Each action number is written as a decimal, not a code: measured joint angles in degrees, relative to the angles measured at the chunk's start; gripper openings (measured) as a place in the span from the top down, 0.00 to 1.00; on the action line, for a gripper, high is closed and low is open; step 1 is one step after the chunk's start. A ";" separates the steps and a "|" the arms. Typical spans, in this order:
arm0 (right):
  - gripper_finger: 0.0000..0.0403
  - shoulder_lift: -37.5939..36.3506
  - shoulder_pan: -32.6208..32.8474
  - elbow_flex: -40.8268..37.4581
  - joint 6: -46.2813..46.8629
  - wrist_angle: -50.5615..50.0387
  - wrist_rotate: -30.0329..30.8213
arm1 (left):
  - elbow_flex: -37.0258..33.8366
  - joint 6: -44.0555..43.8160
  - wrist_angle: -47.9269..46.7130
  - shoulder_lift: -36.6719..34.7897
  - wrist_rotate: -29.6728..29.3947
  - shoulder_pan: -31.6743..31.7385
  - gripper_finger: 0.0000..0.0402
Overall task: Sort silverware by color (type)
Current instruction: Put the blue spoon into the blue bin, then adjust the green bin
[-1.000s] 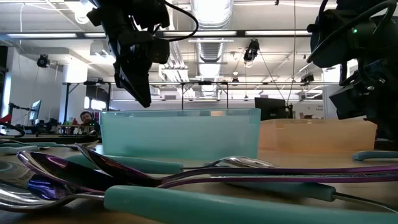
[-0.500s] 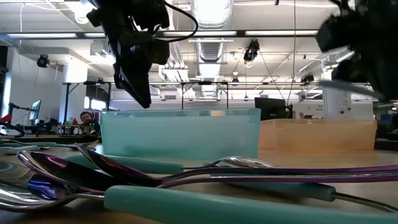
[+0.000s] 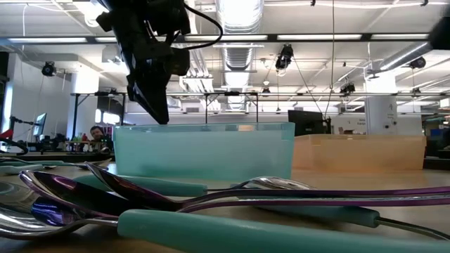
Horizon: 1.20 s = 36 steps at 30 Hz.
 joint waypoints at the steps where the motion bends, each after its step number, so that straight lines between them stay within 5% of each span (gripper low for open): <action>1: 0.97 0.78 1.48 0.00 1.76 0.04 -0.57 | 0.00 0.00 -0.01 0.00 0.00 0.00 0.79; 9: 0.97 8.56 9.87 -0.09 10.08 2.13 -8.46 | 0.00 0.90 -0.09 0.00 0.00 0.00 0.79; 22: 0.87 10.60 9.30 -0.11 17.42 -4.90 -8.68 | 0.00 1.77 -0.44 0.00 0.02 0.00 0.79; 36: 0.76 5.70 1.57 -0.11 7.08 -13.72 -6.14 | 0.00 3.53 -4.21 -0.12 -5.85 0.11 0.79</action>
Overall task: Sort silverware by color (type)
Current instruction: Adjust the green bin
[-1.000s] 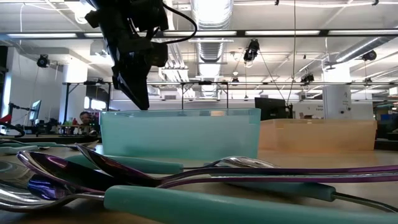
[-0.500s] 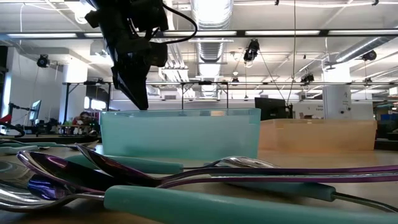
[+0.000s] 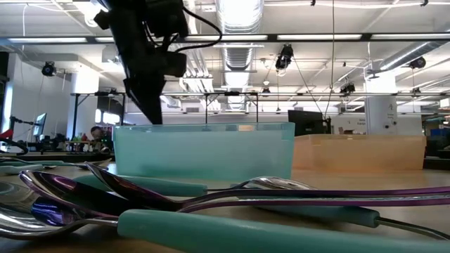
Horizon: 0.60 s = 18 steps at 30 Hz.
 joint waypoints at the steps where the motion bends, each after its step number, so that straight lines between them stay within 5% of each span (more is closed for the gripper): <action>1: 0.76 -0.56 -1.47 0.00 -1.47 -1.13 0.83 | 0.00 -0.26 -1.57 -0.04 -0.12 0.00 0.79; 11: 0.77 -4.14 -17.02 0.00 -20.17 -2.90 12.94 | 0.10 -8.27 -17.94 -0.67 -1.61 -0.79 0.79; 18: 0.77 -4.21 -22.81 0.00 -28.57 -2.94 13.11 | 0.09 -7.01 -11.35 -1.12 -1.52 -0.92 0.79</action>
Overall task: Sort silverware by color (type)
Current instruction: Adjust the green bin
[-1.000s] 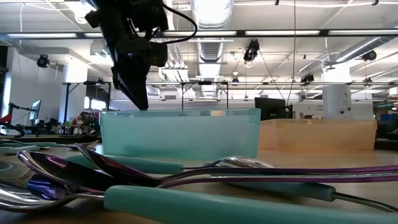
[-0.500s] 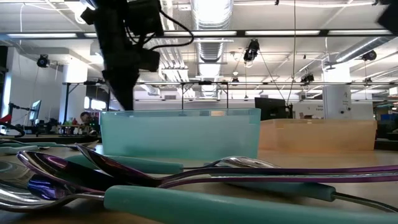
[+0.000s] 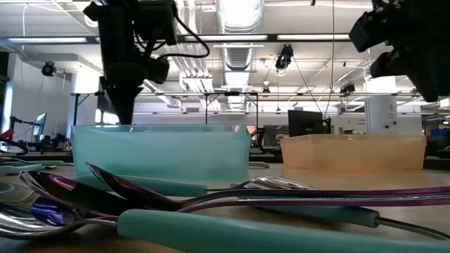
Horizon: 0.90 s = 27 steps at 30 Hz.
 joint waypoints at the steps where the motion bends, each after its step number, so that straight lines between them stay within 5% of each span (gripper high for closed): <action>1: 0.78 0.00 -0.17 0.00 -0.61 -0.01 0.00 | 0.00 0.64 2.43 0.29 1.97 -0.03 0.79; 7: 0.80 -0.02 -0.16 -0.02 -1.64 0.01 -0.11 | 0.37 3.06 11.34 1.70 6.87 -0.32 0.79; 13: 0.79 -0.02 -0.12 -0.02 -1.64 0.08 -0.07 | 1.17 -6.95 -3.66 -2.25 -8.95 -0.36 0.79; 16: 0.79 -0.02 -0.12 -0.03 -2.20 0.12 0.29 | 0.69 -14.63 -10.08 -4.76 -11.97 -0.35 0.79; 27: 0.81 -0.02 -0.12 -0.96 -4.58 0.10 1.95 | -3.15 -25.06 -10.51 -3.82 -4.13 -2.14 0.79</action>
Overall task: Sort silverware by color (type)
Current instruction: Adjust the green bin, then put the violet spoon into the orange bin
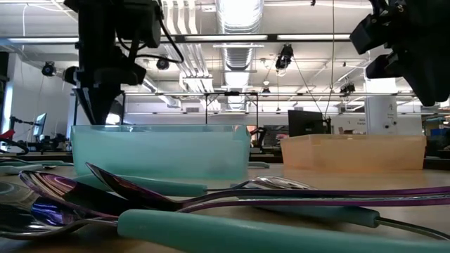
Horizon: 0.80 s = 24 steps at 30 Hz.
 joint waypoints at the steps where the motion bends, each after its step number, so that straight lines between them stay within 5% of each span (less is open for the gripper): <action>1: 0.81 0.00 0.00 -0.02 -0.15 -0.02 0.00 | -0.21 -0.01 0.87 0.35 0.63 -0.27 0.79; 16: 0.81 0.00 0.00 -0.02 -2.63 -0.09 0.00 | -0.50 3.33 18.47 1.96 6.08 -1.54 0.79; 24: 0.82 0.00 0.00 -0.02 -2.63 -0.09 0.00 | -0.51 4.52 0.24 -0.12 6.67 -2.19 0.79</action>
